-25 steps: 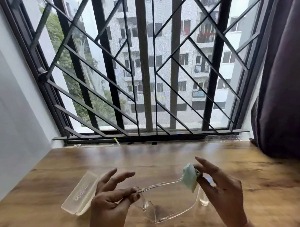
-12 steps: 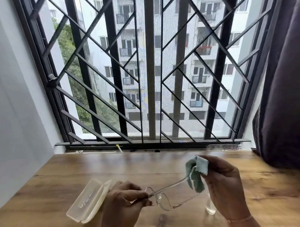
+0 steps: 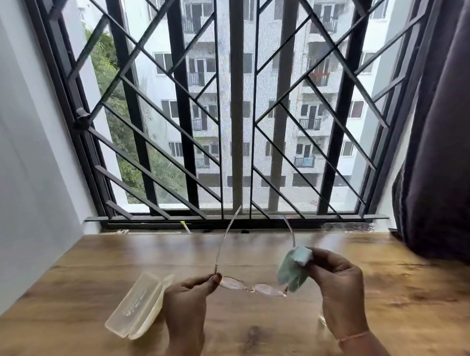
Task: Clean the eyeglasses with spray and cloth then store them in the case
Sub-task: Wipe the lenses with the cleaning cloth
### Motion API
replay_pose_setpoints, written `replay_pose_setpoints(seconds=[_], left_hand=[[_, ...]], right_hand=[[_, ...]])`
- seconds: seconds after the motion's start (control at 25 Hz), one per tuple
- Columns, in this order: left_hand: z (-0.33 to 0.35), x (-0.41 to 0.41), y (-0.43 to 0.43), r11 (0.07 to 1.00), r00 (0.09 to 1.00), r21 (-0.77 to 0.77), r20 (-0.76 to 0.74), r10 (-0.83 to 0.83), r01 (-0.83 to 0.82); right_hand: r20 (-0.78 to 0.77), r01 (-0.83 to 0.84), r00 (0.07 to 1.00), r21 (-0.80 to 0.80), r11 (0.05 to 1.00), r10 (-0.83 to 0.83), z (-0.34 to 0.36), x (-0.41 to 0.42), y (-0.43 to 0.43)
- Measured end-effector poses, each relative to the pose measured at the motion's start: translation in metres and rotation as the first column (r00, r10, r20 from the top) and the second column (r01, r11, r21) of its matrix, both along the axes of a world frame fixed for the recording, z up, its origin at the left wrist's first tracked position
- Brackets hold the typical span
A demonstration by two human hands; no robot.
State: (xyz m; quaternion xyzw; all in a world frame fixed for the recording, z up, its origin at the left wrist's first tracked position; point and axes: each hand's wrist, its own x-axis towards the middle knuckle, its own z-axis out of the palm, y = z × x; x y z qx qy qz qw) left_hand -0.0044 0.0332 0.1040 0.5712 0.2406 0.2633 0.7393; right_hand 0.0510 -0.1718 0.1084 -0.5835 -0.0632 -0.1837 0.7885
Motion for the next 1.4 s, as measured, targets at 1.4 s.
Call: replay_pose_setpoints(seconds=[1.4], left_hand=[[-0.035,0.013,0.010,0.703,0.977,0.704,0.203,-0.065,-0.100]], right_hand=[[-0.531,-0.069,0.834,0.168,0.983,0.149,-0.024,0.002,-0.011]])
